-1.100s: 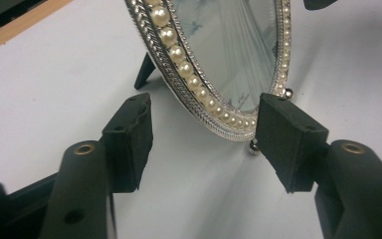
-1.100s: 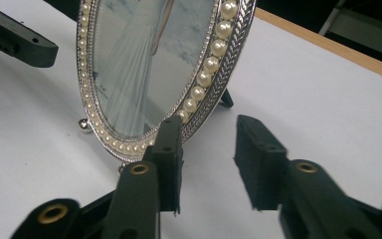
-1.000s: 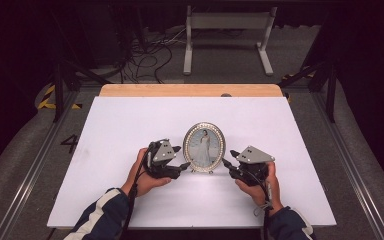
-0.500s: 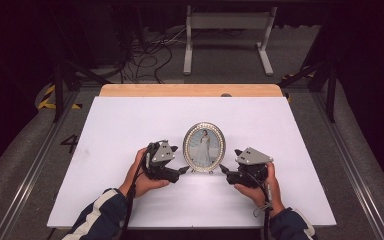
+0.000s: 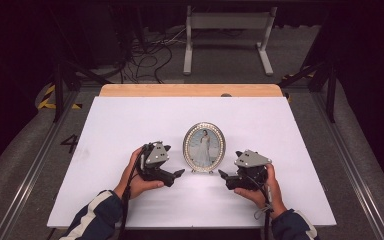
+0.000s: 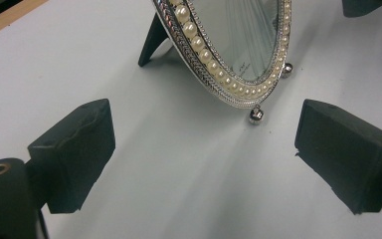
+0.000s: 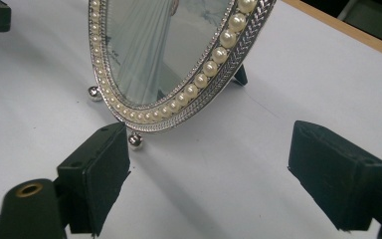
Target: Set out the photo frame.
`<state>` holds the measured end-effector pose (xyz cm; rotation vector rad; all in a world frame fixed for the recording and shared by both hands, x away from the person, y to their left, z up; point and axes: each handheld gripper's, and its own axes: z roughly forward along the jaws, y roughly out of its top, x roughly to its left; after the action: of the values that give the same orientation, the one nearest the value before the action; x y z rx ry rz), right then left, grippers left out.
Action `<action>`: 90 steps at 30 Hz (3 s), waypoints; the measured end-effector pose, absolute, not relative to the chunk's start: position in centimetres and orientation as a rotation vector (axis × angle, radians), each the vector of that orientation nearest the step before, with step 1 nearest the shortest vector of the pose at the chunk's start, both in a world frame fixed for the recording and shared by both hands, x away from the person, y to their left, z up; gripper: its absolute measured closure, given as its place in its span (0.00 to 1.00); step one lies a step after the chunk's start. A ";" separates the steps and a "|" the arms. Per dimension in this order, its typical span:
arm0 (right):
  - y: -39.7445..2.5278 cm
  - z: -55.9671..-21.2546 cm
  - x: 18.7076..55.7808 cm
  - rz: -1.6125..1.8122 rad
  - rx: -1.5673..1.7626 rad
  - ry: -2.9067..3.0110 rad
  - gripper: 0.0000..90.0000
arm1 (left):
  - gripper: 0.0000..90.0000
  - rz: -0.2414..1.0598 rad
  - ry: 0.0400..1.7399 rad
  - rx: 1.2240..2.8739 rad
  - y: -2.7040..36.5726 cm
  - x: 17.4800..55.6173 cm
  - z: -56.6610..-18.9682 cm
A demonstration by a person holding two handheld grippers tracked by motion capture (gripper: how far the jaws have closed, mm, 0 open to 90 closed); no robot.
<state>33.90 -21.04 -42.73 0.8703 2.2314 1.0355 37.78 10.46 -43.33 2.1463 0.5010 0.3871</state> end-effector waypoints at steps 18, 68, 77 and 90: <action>-22.5 -43.0 32.9 1.051 0.872 2.197 0.19 | 0.11 0.441 0.451 2.147 12.5 35.9 -43.8; -26.5 -43.5 31.0 0.957 0.918 2.152 0.18 | 0.08 0.526 0.646 2.160 21.0 32.5 -44.9; -27.6 -43.8 30.7 0.938 0.935 2.140 0.18 | 0.08 0.545 0.691 2.155 22.7 32.2 -45.1; -28.8 -44.0 30.3 0.927 0.975 2.124 0.17 | 0.08 0.565 0.756 2.157 25.4 31.6 -45.6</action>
<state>30.29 -28.77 -44.03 0.9751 2.1238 0.9270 31.63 25.38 -45.59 2.1572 0.7564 0.5652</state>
